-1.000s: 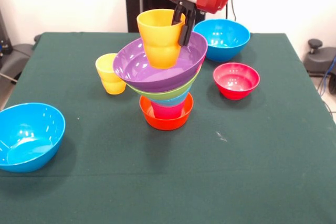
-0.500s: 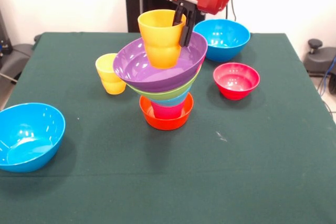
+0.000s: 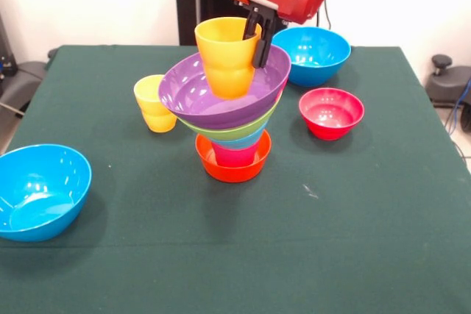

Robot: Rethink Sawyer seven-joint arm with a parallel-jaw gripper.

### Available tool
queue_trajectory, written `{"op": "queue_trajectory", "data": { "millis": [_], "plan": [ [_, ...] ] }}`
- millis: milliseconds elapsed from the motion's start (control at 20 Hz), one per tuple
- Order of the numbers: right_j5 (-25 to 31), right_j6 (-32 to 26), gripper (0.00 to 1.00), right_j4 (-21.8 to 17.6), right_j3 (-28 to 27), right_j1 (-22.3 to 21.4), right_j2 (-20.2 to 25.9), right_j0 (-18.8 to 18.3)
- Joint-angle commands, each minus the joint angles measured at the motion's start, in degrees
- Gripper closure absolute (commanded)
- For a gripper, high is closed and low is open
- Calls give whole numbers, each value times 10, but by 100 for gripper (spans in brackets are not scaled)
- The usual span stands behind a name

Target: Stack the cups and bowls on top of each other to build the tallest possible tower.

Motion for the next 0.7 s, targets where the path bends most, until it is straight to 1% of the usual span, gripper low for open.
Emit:
{"op": "queue_trajectory", "data": {
  "millis": [50,700],
  "plan": [
    [-39,-83,100,-46,53,19,48,-8],
    [-49,-87,100,-45,57,18,50,-11]
  ]
}}
